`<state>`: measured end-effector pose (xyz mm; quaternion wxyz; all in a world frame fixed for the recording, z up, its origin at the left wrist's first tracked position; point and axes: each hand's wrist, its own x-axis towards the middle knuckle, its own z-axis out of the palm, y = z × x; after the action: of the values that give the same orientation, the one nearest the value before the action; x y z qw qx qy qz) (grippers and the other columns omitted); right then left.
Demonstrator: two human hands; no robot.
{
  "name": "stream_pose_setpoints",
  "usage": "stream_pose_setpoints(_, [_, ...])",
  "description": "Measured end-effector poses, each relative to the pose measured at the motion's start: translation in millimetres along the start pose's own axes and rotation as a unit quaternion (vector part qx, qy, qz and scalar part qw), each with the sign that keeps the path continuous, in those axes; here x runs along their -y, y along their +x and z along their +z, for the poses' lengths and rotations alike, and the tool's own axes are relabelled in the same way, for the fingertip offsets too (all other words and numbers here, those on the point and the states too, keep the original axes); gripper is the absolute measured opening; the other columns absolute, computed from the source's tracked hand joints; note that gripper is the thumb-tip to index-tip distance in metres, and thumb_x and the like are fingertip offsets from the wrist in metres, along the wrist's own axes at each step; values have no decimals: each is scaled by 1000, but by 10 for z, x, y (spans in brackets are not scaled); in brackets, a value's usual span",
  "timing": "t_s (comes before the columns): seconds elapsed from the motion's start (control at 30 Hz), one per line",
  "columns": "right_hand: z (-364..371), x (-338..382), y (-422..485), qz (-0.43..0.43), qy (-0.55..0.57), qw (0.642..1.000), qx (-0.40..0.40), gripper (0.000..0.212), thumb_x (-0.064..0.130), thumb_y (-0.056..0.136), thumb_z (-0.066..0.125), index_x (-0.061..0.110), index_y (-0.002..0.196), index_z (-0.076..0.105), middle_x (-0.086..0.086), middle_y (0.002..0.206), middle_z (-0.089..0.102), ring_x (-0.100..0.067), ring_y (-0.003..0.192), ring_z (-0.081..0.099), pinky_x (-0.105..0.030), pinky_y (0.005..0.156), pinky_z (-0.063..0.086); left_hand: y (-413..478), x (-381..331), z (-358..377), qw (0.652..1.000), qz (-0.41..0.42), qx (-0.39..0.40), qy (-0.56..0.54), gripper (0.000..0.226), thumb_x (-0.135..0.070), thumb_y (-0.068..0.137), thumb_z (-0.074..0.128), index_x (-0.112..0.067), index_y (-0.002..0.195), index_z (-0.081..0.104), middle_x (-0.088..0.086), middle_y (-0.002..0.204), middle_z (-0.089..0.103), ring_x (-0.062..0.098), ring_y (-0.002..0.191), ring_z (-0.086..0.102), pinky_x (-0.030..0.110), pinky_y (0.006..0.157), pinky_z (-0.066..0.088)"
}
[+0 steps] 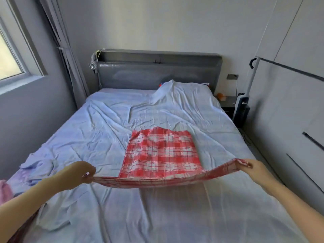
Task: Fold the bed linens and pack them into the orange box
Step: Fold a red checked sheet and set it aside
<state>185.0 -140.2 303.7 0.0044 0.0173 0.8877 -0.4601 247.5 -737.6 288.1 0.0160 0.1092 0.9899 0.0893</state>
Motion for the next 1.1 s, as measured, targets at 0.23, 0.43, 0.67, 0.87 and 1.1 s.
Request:
stream_pose_setpoints(0.23, [-147,-785,-1102,42,-181,961,204,7,21,83,72,16,79,74,-2,77,72,-13,76,63,-27,70,43,-1210,-774,569,971,-59,218,79,11,-17,71,61,-15,72,50,-4,54,40,6,64,39,16,54,27])
stream_pose_setpoints(0.43, [-271,-1007,-1658,119,-143,925,331,6,13,83,69,10,87,73,3,78,73,-12,80,66,-16,73,46,-1735,-1008,569,943,-55,302,131,6,-31,72,61,-27,69,60,-12,63,47,6,71,46,18,65,38])
stream_pose_setpoints(0.67, [-18,-1168,-1731,179,-138,924,307,5,17,86,67,18,85,72,6,80,74,-9,83,66,-17,73,46,-1844,-1035,873,954,-115,260,98,26,-29,76,58,-32,57,40,-12,67,49,7,72,50,18,65,37])
stream_pose_setpoints(0.87, [724,-1451,-1186,237,-132,948,169,18,15,89,63,4,76,69,-5,63,63,-17,59,54,-27,57,41,-1393,-839,1481,955,-171,242,20,10,-18,87,55,-12,88,64,3,91,64,19,88,59,22,74,40])
stream_pose_setpoints(1.1, [1617,-1924,-112,317,-278,896,139,20,26,87,63,10,77,69,-23,96,69,-35,92,63,-36,75,45,-494,-285,2259,920,-267,271,-96,16,-17,85,49,-22,70,44,-3,79,53,26,91,59,27,62,34])
